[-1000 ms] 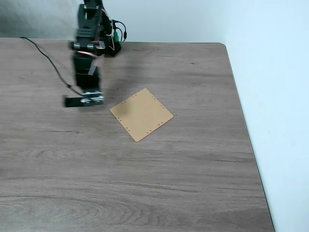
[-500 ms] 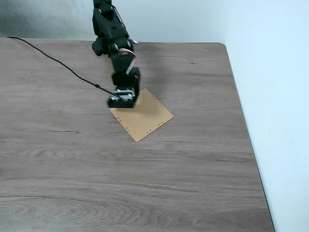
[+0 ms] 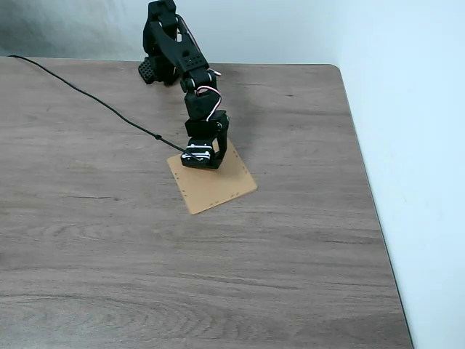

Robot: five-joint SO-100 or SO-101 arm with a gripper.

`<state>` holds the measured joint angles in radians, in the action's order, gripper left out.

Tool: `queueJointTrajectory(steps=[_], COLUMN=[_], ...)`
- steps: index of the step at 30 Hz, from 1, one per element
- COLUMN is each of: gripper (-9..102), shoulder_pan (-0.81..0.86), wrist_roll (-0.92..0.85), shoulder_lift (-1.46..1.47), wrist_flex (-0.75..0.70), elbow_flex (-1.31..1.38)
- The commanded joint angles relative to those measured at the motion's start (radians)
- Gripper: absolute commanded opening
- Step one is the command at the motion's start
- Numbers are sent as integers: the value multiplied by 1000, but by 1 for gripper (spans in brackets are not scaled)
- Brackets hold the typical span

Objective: Grasp a black block and then place it on the board.

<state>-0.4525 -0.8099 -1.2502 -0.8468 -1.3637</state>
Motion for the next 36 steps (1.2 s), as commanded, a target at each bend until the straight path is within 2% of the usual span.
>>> queueJointTrajectory(steps=[1, 3, 5, 6, 10, 25, 29, 33, 36], gripper=[0, 2, 18, 21, 27, 31, 31, 30, 29], shoulder_pan=[-51, -51, -46, -43, -29, 18, 31, 34, 25], wrist_roll=[-6, -3, -11, -11, -21, -183, -304, -278, -172], shoulder_lift=[-5, -5, -6, -9, -14, -25, -35, -38, -32], wrist_flex=[9, 17, 31, 38, 46, 37, -54, -81, -44], elbow_flex=[57, 41, 26, 23, 14, 5, -15, -26, -23])
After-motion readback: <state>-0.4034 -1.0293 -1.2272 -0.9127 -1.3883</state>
